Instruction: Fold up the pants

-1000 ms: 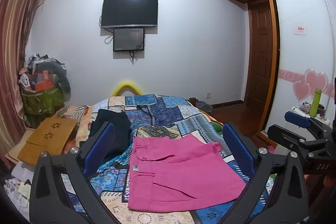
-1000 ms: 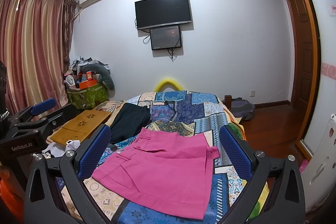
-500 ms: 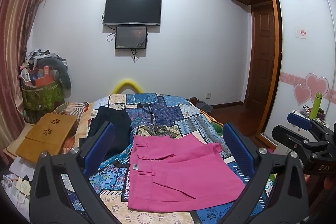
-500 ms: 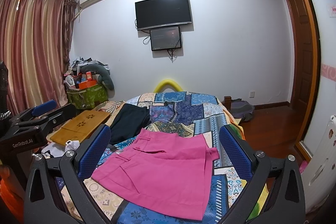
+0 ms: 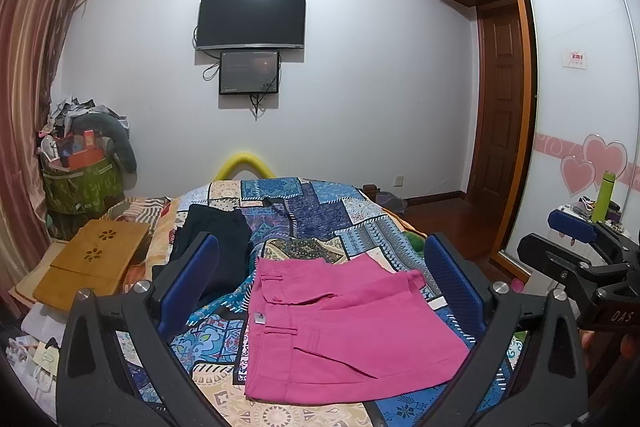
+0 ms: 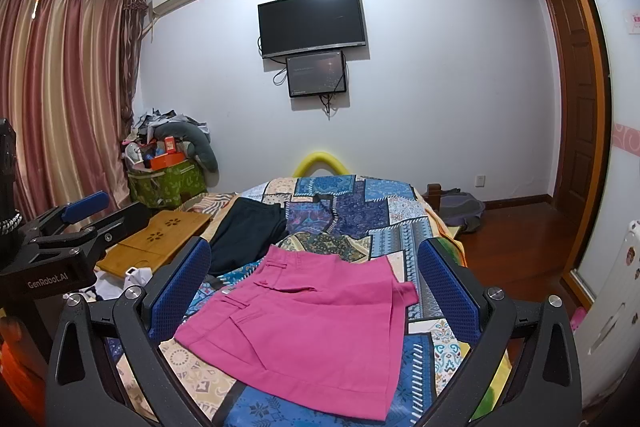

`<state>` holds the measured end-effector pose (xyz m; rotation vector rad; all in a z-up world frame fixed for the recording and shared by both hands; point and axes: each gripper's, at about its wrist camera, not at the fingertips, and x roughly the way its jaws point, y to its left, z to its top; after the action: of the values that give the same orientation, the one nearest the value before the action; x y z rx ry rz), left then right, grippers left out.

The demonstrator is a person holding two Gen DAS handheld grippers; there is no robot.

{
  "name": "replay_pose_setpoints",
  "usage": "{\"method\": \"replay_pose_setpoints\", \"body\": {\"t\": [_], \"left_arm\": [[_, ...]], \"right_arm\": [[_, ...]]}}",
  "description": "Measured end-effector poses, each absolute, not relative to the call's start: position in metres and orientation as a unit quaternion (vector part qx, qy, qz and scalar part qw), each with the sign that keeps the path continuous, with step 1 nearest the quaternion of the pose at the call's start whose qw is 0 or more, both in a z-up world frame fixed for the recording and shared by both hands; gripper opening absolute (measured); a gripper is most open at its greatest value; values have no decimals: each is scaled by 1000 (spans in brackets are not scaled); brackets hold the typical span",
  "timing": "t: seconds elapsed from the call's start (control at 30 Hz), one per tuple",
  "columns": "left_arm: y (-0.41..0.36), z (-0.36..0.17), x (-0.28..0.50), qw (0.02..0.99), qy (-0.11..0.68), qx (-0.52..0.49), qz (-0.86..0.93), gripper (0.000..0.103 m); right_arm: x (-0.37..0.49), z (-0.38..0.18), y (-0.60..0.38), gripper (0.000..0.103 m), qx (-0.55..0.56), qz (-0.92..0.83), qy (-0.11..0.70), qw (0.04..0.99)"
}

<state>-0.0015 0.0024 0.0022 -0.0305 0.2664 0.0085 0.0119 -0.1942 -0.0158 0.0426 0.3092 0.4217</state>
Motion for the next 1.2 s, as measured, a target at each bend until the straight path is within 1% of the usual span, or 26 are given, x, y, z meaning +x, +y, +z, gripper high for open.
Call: {"method": "replay_pose_setpoints", "body": {"t": [0.9,1.2], "left_arm": [[-2,1,-2,991,132,-3,5,103],[5,-5,17,988,155,-8,6,103]], "right_arm": [[16,-19,-193,103,22,207,159,965],[30,-30,-192,103,23,202,175,963]]}}
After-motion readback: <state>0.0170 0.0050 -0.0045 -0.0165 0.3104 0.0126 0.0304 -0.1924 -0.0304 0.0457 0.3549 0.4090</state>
